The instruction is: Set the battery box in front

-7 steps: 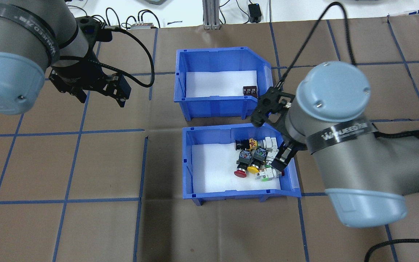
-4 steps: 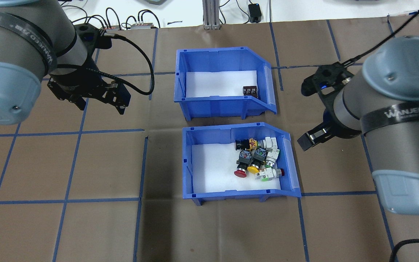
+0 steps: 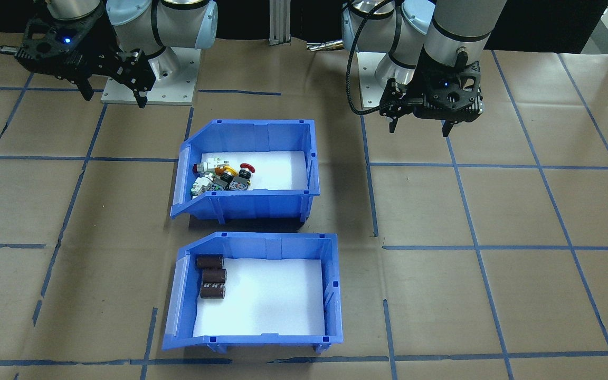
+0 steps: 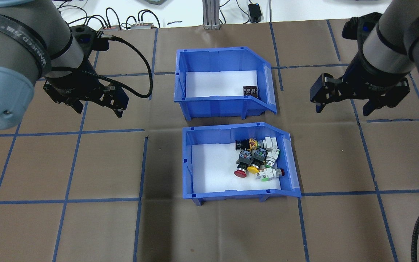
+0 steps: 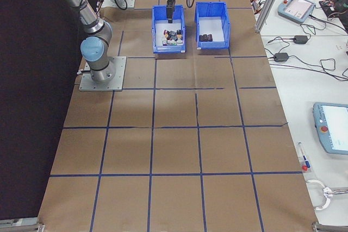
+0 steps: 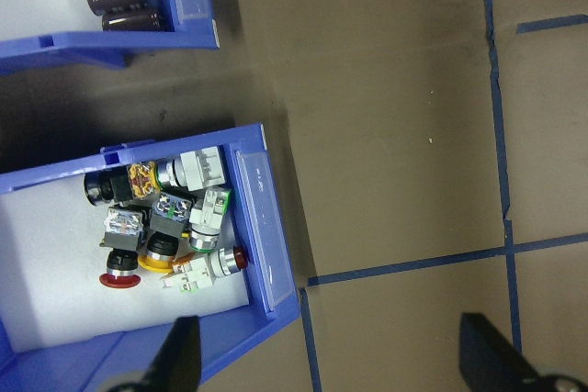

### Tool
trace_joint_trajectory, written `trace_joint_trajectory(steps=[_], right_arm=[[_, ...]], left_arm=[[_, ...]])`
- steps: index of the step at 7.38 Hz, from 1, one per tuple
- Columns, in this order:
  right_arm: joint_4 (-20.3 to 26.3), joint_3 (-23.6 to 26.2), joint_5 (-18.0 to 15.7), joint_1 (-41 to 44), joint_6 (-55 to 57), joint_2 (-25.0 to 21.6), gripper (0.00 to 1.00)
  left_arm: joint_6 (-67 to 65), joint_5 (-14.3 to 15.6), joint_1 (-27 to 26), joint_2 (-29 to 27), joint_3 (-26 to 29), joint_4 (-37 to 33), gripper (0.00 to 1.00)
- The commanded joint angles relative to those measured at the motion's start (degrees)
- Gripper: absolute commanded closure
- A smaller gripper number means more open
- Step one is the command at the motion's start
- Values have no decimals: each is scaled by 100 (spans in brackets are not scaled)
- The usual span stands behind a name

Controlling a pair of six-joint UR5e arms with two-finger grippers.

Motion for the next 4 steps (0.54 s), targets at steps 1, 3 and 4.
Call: trace_joint_trajectory(steps=[1,3,4], right_arm=[[-30,-257,45,13,149,319,0],[-346,-283,27,31,220,600,0],[-434,-292,27,40,255,679,0]], left_arm=[[14,40,7,33,0,-2,1],[23,13,-2,24,-9,16,1],[49,40,-2,24,-9,33,1]])
